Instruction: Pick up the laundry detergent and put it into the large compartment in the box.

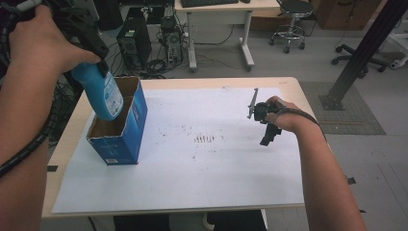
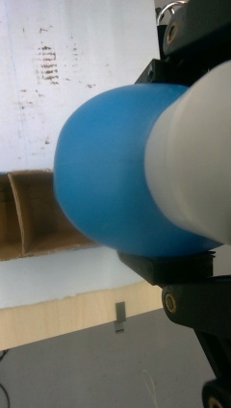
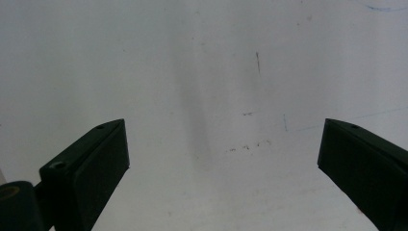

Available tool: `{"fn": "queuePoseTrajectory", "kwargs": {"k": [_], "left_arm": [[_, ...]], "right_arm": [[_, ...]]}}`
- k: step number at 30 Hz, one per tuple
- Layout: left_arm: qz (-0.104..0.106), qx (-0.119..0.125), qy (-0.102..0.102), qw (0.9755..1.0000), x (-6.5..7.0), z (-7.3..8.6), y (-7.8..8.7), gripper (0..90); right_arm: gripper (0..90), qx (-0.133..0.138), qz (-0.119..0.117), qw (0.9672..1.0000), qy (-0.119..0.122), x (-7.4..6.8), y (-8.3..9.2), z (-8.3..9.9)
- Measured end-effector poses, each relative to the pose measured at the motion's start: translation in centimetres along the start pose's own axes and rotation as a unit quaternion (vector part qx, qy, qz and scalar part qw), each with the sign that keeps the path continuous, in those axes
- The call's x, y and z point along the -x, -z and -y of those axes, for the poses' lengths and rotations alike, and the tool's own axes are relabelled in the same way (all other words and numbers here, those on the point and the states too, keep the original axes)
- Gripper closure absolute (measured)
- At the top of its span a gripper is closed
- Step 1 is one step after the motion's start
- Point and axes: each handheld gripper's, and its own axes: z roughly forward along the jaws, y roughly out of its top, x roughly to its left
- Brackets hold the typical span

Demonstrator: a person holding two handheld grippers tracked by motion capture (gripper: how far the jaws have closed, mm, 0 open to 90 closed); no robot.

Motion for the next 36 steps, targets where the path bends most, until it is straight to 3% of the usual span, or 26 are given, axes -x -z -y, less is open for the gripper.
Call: {"fn": "queuePoseTrajectory", "kwargs": {"k": [5, 11, 14, 27, 36], "left_arm": [[0.003, 0.0, 0.011, 0.9999, -0.7, -0.2, -0.7, 37.6], [-0.012, -0.005, 0.021, 0.9997, -1.0, -0.4, -1.5, 37.6], [-0.01, -0.008, 0.025, 0.9996, -1.2, -0.5, -2.1, 37.6], [-0.004, -0.013, 0.032, 0.9994, -1.8, -0.9, -4.0, 37.6], [-0.004, -0.024, 0.032, 0.9992, -1.9, -1.1, -6.5, 37.6]], "right_arm": [[3.8, -0.002, 0.001, 1.0, 0.001, -0.1, 0.1, -0.1], [3.9, -0.004, 0.001, 1.0, 0.001, -0.1, 0.1, 0.0], [3.9, -0.002, 0.002, 1.0, 0.002, -0.1, 0.1, 0.0], [3.8, -0.004, 0.002, 1.0, 0.0, -0.2, 0.2, 0.1], [3.9, -0.005, 0.002, 1.0, 0.003, -0.2, 0.1, -0.1]]}}
